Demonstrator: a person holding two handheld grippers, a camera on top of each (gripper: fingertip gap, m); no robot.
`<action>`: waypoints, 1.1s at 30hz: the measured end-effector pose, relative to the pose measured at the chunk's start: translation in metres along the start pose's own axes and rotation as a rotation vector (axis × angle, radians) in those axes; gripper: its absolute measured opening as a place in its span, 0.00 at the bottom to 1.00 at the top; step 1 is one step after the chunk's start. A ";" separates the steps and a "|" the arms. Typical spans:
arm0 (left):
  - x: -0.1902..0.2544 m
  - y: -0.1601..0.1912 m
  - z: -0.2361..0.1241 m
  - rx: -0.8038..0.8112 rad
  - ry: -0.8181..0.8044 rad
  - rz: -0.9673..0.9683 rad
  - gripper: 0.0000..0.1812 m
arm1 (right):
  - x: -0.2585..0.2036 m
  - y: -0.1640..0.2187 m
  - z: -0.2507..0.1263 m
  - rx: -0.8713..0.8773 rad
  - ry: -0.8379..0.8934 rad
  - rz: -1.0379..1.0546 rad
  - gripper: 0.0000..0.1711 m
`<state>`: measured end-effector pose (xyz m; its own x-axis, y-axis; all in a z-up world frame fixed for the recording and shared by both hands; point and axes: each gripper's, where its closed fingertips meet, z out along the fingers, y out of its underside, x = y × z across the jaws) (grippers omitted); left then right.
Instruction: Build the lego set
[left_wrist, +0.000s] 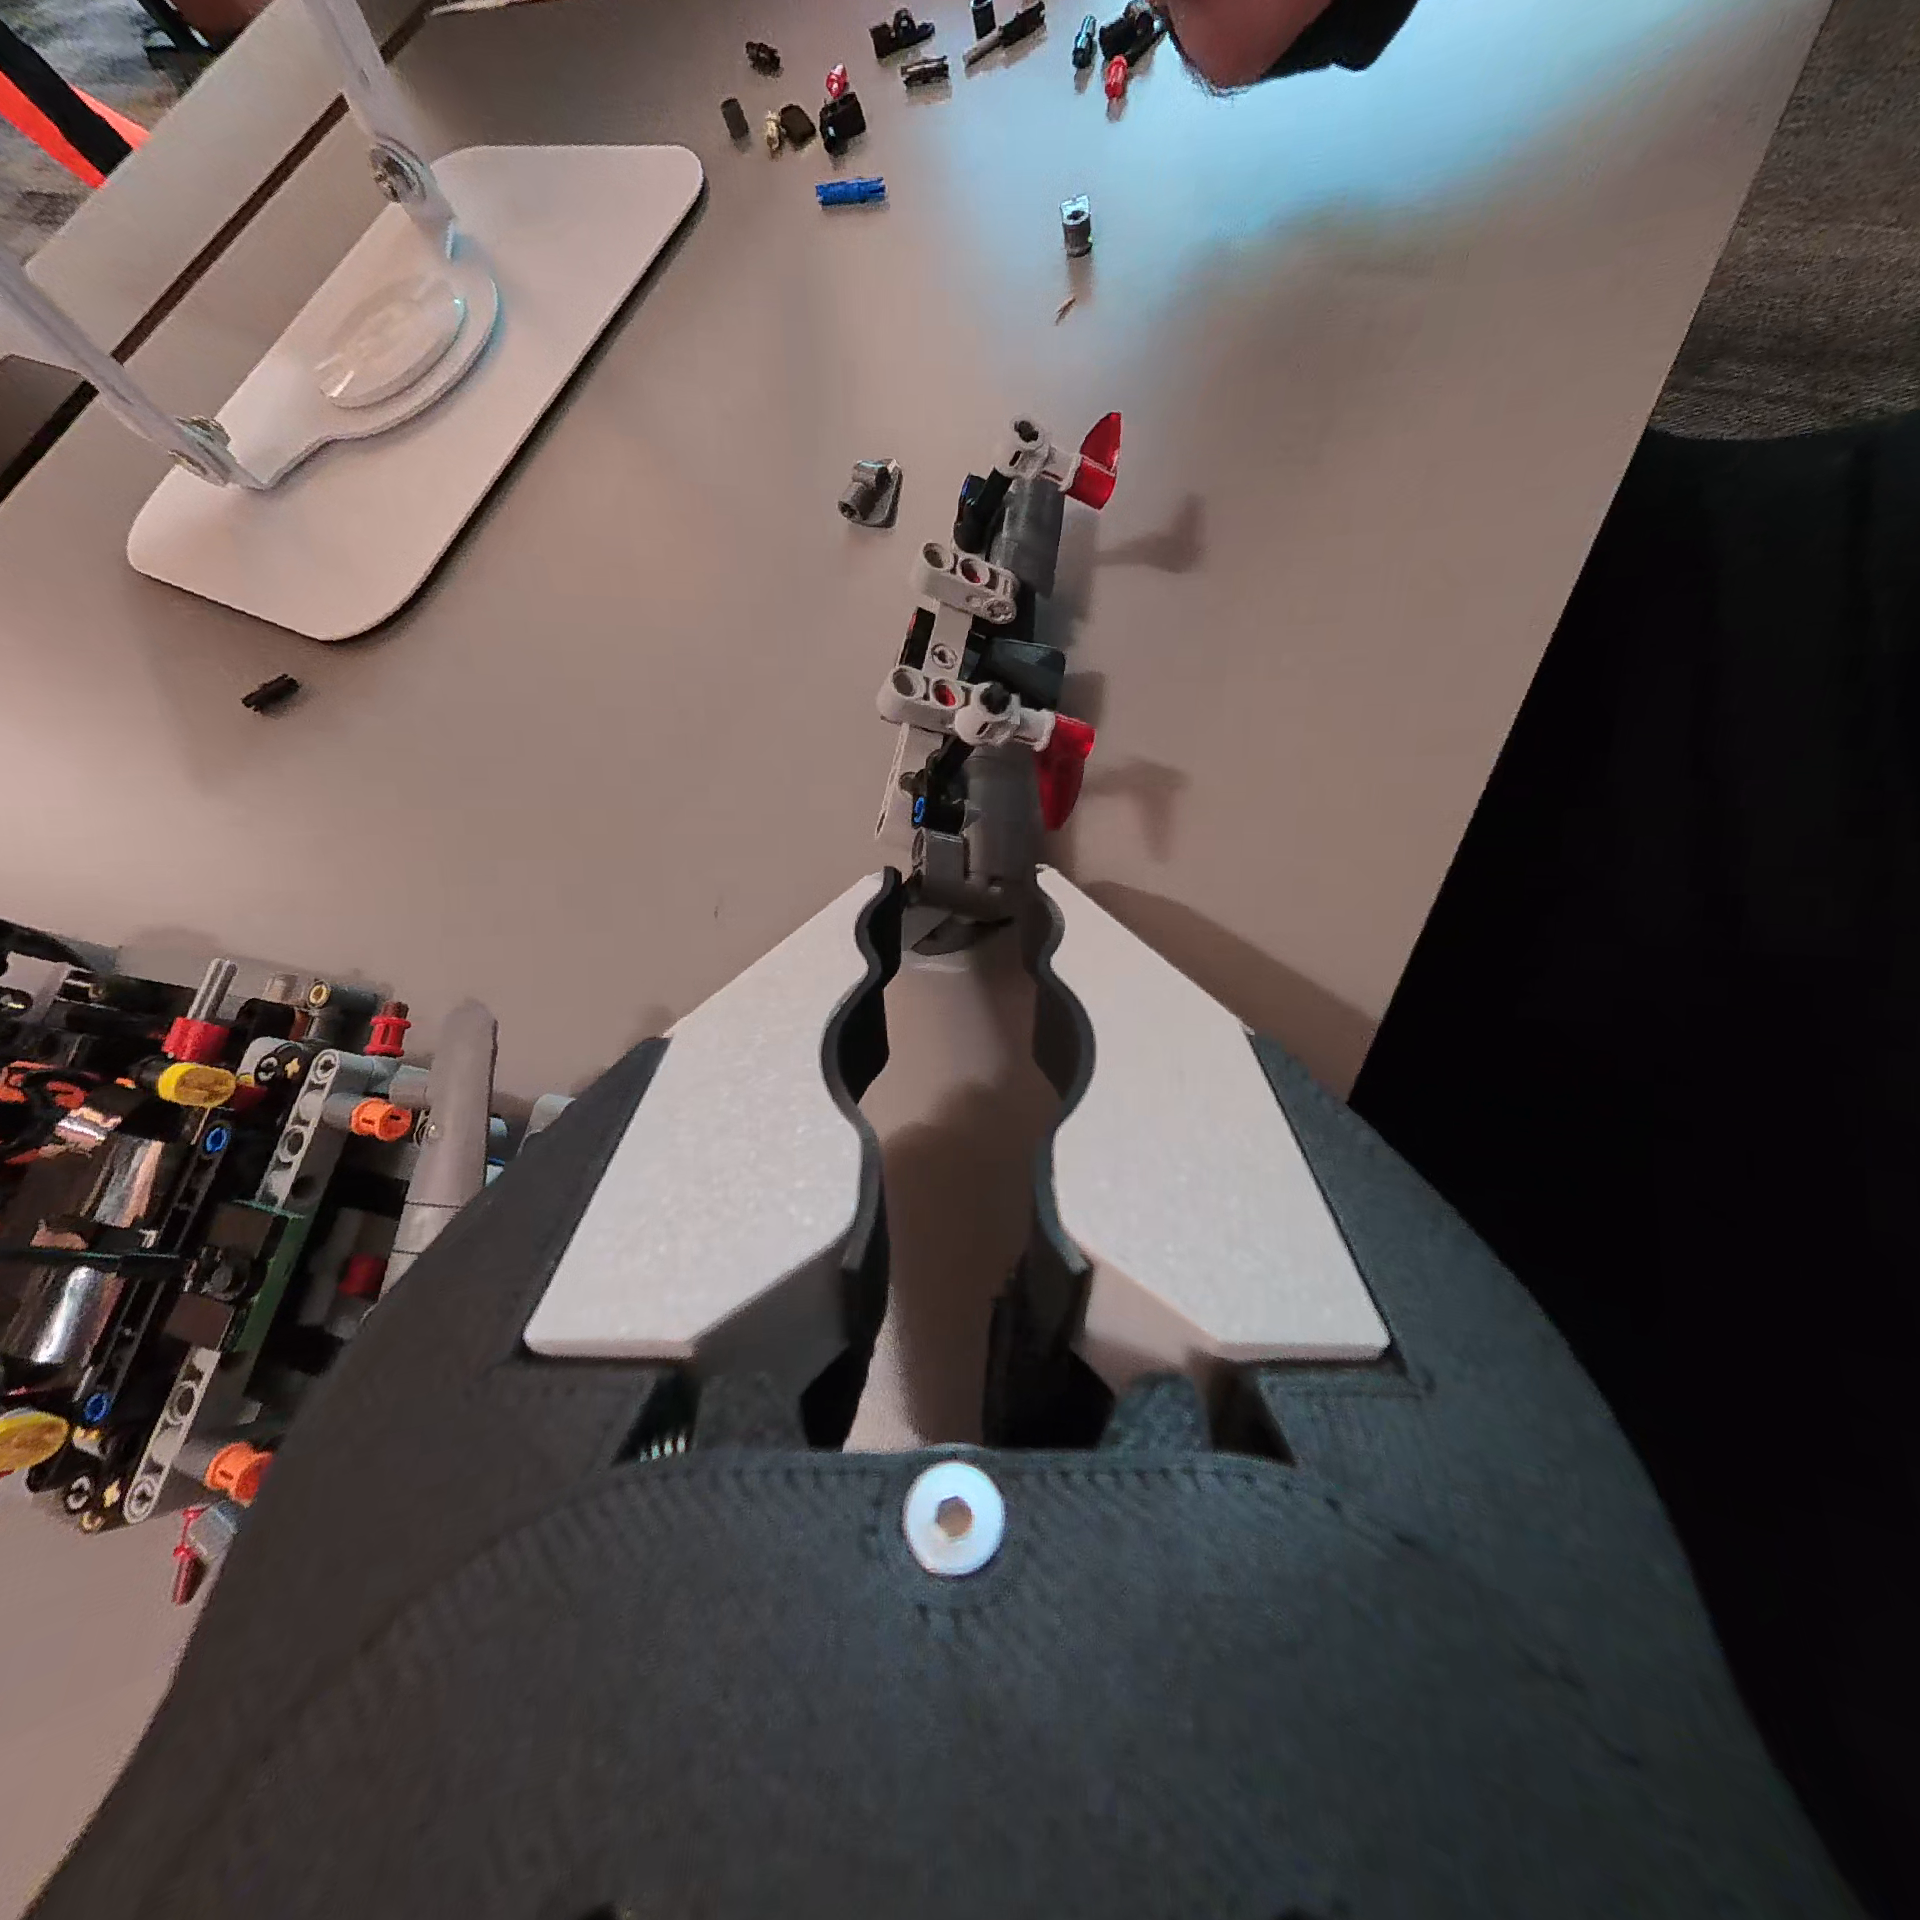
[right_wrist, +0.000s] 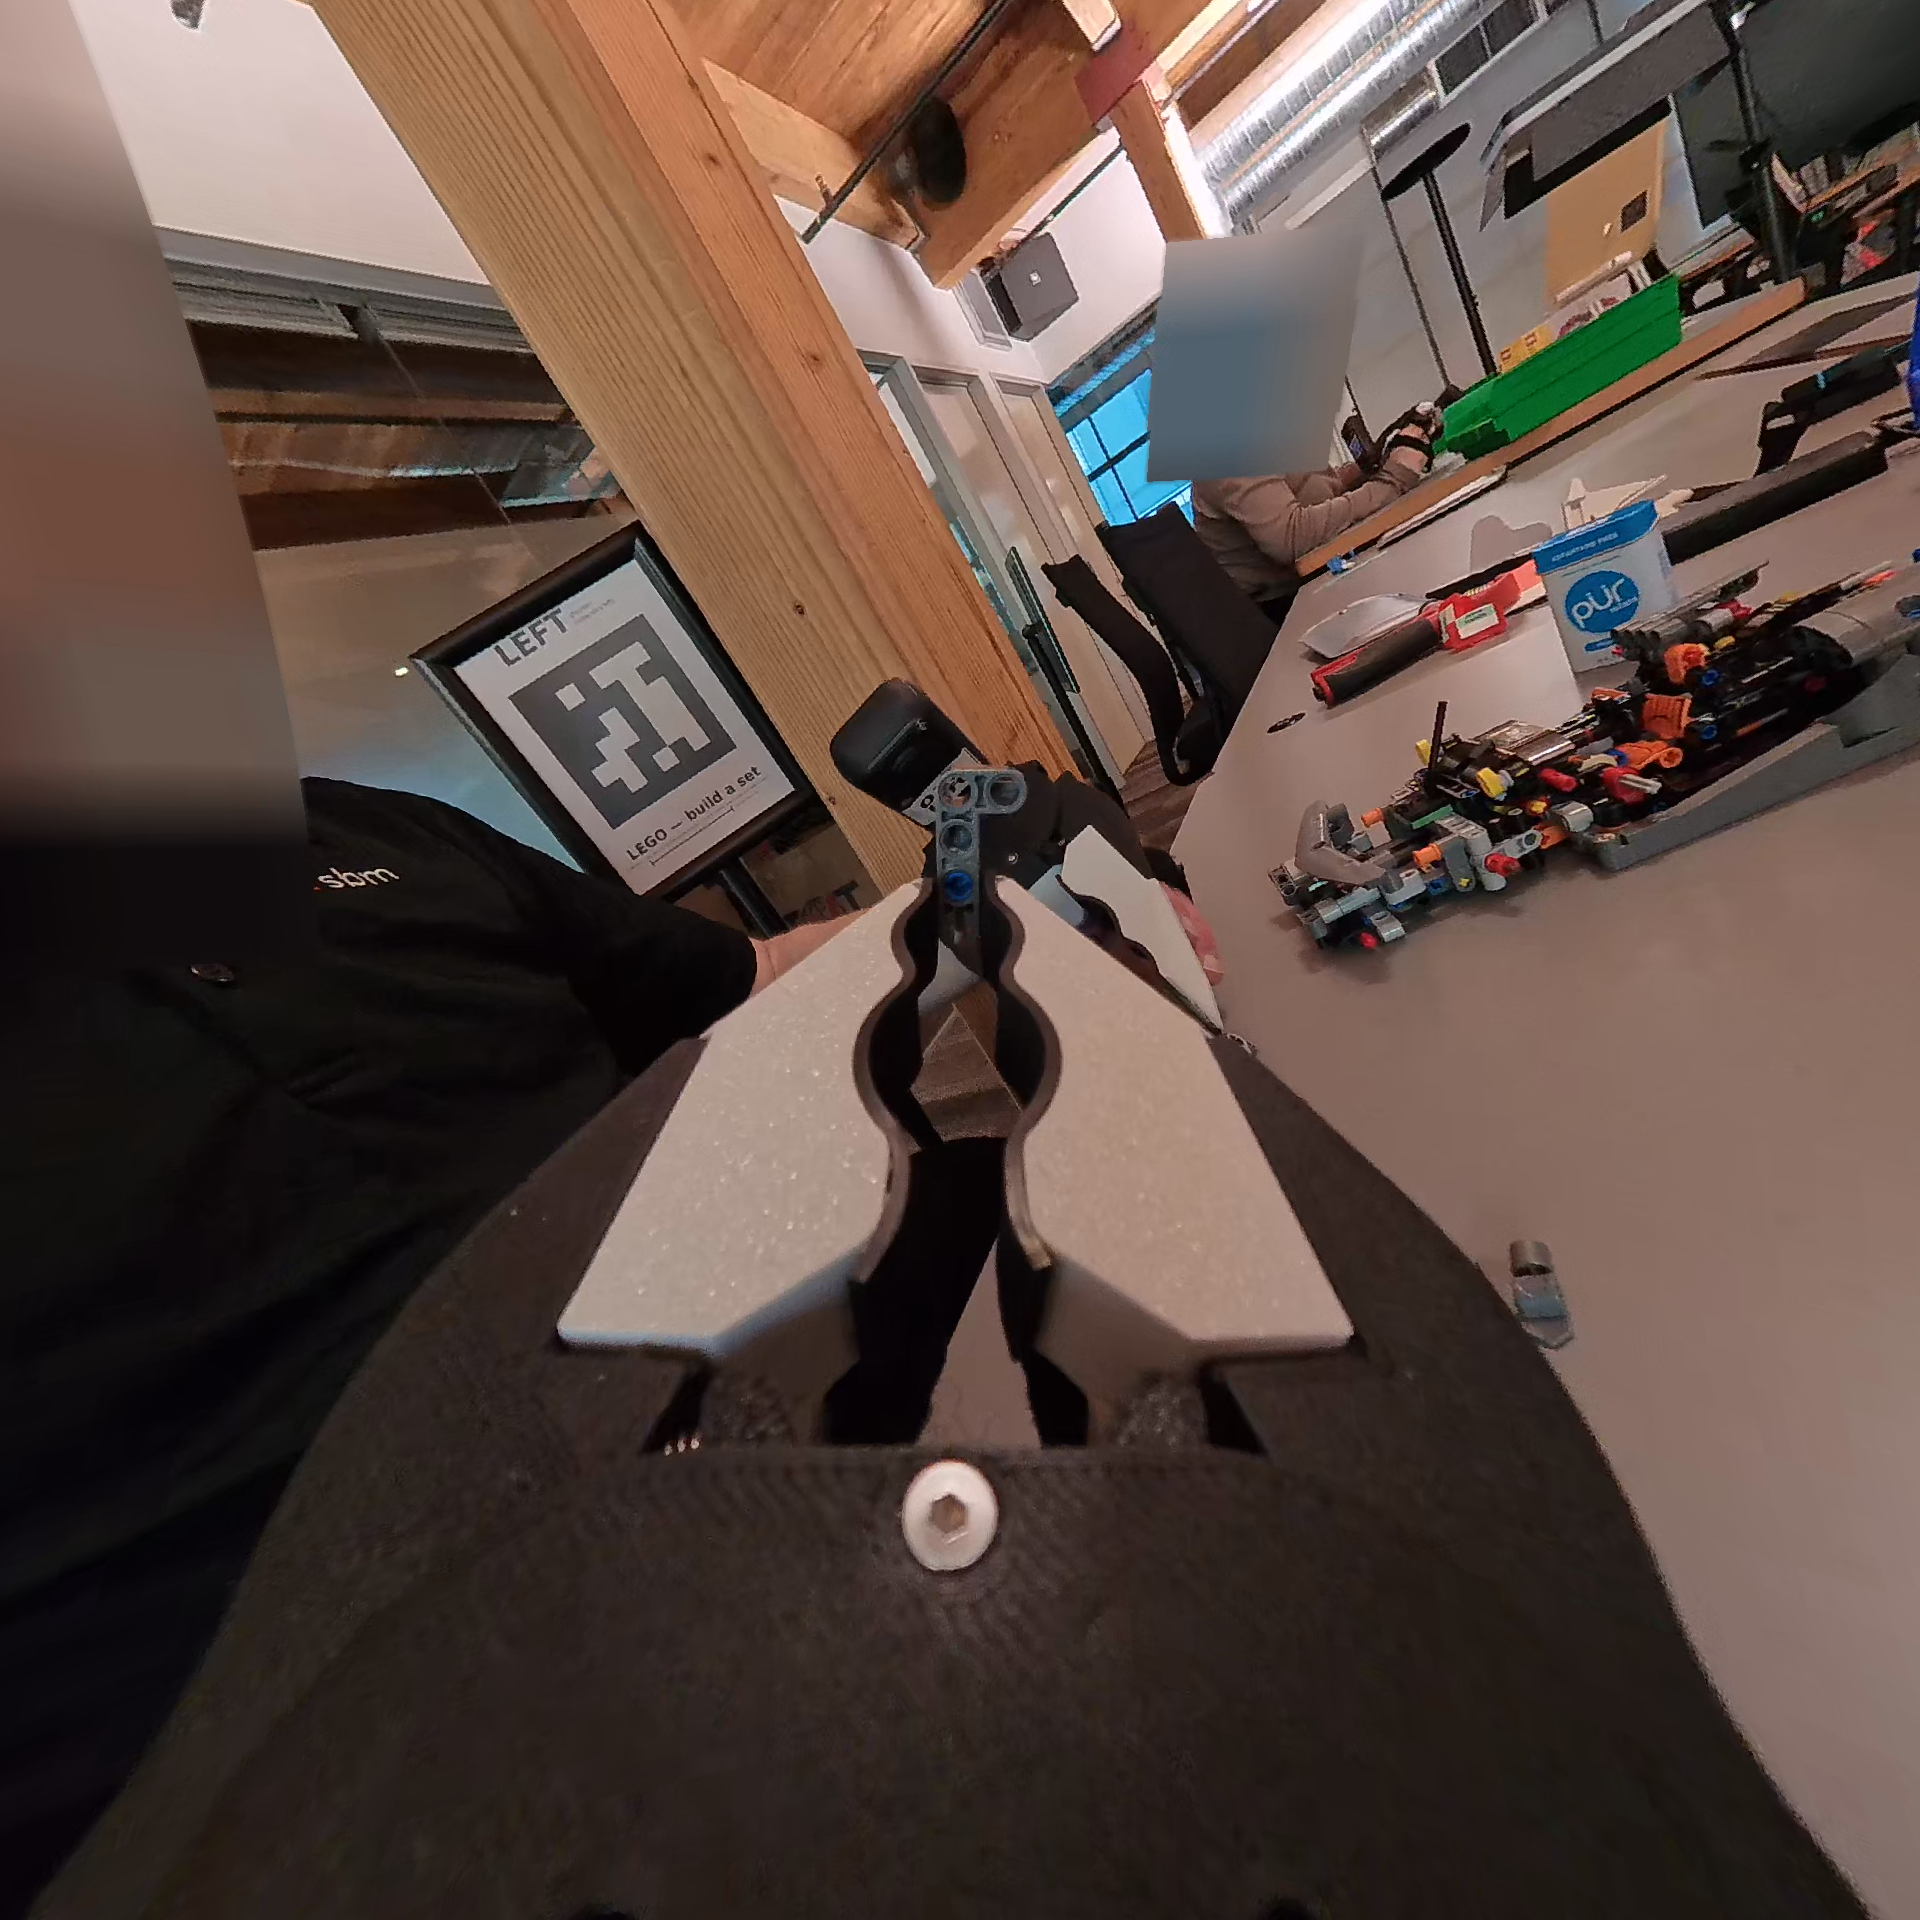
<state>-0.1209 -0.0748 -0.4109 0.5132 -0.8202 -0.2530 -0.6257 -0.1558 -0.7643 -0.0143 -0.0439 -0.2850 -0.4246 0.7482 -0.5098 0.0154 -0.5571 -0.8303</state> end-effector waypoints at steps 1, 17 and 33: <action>0.000 0.000 0.000 0.002 0.006 -0.007 0.11 | 0.000 -0.001 0.000 0.005 -0.004 0.005 0.03; -0.007 -0.004 -0.002 0.039 0.030 -0.090 0.09 | 0.002 -0.002 -0.004 0.025 -0.030 0.036 0.03; -0.007 -0.007 -0.007 0.064 0.039 -0.090 0.13 | 0.000 -0.003 -0.004 0.018 -0.027 0.022 0.03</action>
<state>-0.1239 -0.0716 -0.3996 0.5415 -0.8255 -0.1593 -0.5389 -0.1954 -0.8194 -0.0106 -0.0403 -0.2838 -0.4489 0.7256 -0.5216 0.0093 -0.5799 -0.8147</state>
